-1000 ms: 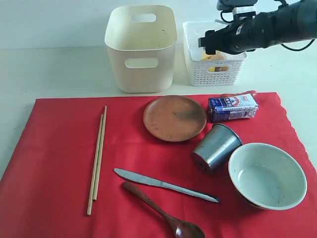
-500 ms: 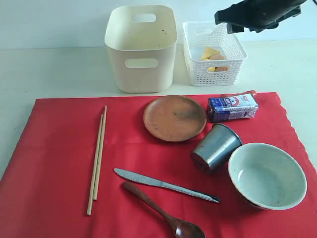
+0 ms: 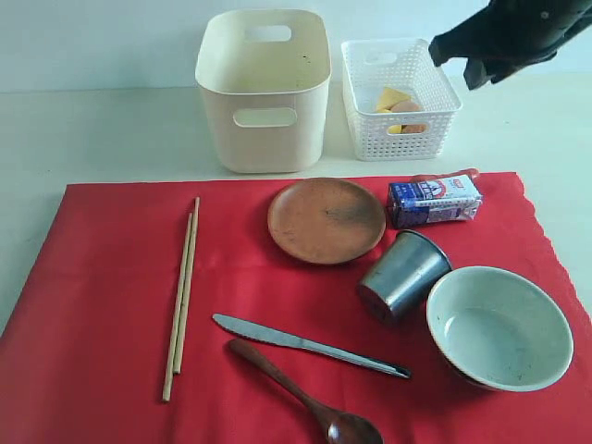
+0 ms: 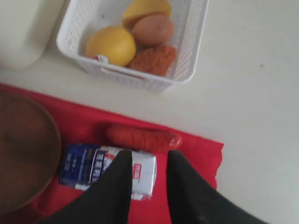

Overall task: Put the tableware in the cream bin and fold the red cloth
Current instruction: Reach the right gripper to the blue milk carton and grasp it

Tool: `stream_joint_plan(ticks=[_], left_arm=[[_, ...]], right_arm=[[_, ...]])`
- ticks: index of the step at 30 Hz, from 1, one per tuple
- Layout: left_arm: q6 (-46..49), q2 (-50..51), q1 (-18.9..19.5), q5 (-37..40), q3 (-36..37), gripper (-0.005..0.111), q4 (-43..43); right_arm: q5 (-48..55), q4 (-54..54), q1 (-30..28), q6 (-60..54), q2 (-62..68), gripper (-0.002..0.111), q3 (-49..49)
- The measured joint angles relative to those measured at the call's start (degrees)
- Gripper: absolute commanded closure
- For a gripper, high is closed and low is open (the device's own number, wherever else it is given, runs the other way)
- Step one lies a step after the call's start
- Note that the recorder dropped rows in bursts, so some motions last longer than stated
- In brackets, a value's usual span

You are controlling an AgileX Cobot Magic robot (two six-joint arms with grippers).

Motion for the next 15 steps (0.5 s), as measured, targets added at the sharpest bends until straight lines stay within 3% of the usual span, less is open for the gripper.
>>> stream_joint_plan(ticks=[9,15], left_arm=[[0.0,0.0,0.0,0.0,0.0,0.104,0.0],[0.0,0.0,0.0,0.0,0.0,0.104,0.0]], right_arm=[[-2.4,0.0,7.5,-3.3,0.9,0.031,7.1],[-3.1,0.2,9.3,-5.2,3.0,0.023,7.5]])
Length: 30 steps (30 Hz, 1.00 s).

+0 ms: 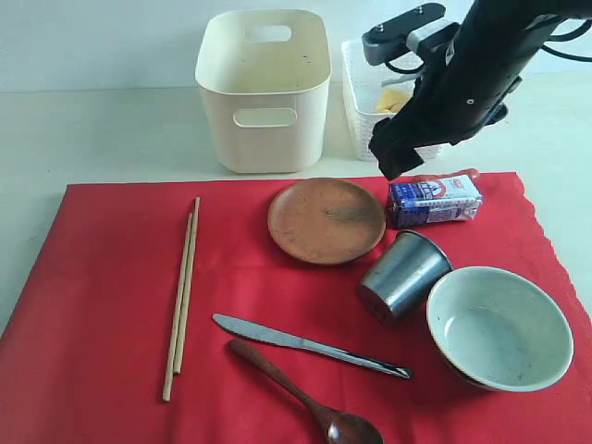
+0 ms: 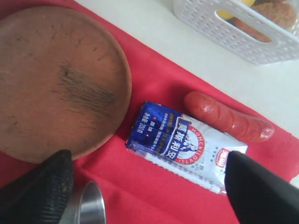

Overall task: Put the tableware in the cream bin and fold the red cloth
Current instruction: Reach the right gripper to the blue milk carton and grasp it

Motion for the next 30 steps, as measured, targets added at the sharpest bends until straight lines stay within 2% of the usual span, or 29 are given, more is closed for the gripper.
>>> stream_joint_plan(ticks=[12,17,30], left_arm=[[0.0,0.0,0.0,0.0,0.0,0.104,0.0],[0.0,0.0,0.0,0.0,0.0,0.104,0.0],[0.0,0.0,0.0,0.0,0.0,0.104,0.0]], right_arm=[[0.5,-2.4,0.0,-1.0,3.8,0.023,0.1],[5.5,-8.2,0.0,-10.5,3.8,0.023,0.1],[2.9,-12.9,0.0,-19.9,10.4,0.024,0.1]])
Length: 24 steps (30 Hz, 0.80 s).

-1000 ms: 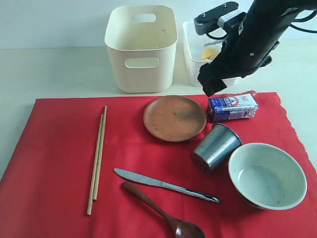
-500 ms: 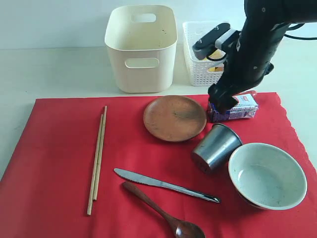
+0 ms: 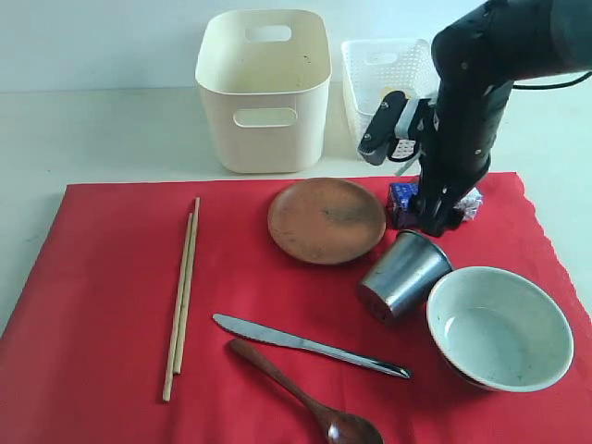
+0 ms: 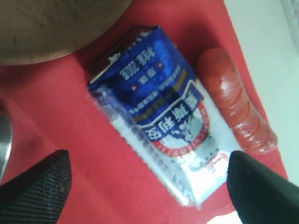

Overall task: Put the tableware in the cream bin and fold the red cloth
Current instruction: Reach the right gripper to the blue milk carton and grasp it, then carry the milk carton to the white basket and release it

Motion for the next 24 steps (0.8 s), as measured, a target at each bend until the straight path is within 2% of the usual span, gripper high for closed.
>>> stream_joint_plan(ticks=[5,11,14,16,24], left_arm=[[0.0,0.0,0.0,0.0,0.0,0.104,0.0],[0.0,0.0,0.0,0.0,0.0,0.104,0.0],[0.0,0.0,0.0,0.0,0.0,0.104,0.0],[0.0,0.0,0.0,0.0,0.0,0.104,0.0],[0.0,0.0,0.0,0.0,0.0,0.104,0.0]], right_arm=[[-6.4,-3.6,0.0,-0.6,4.0,0.033,0.0],[-8.1,-6.3,0.0,-0.6,5.8,0.087,-0.1],[-8.2,-6.8,0.0,0.2,5.1,0.103,0.0],[-8.2,-6.9,0.0,1.0,4.0,0.108,0.2],[-8.6,-6.9,0.0,4.2,-5.2,0.108,0.2]])
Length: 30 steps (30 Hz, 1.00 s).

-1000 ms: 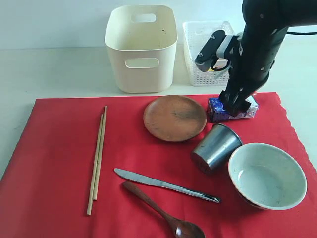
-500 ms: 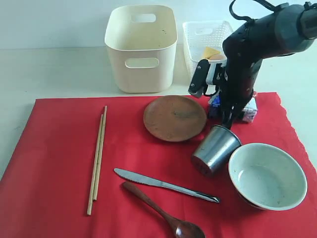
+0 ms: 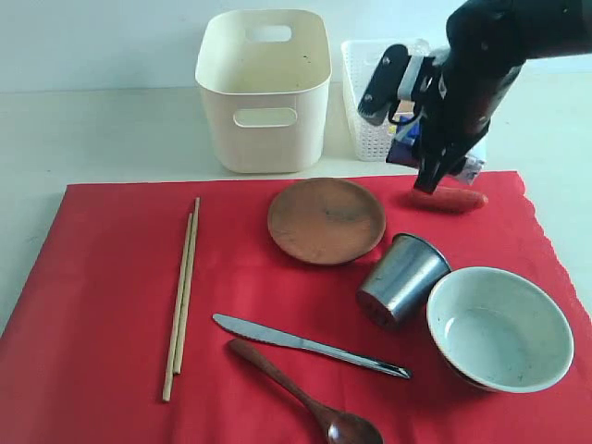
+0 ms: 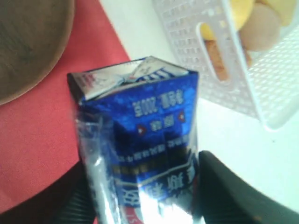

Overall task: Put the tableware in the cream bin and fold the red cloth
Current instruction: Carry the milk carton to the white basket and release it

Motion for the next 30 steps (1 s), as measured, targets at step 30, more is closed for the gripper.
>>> stream_joint_plan(ticks=[30], left_arm=[[0.0,0.0,0.0,0.0,0.0,0.104,0.0]], right_arm=[[-34.1,-0.3,-4.8,33.4,-0.4,0.108,-0.3]])
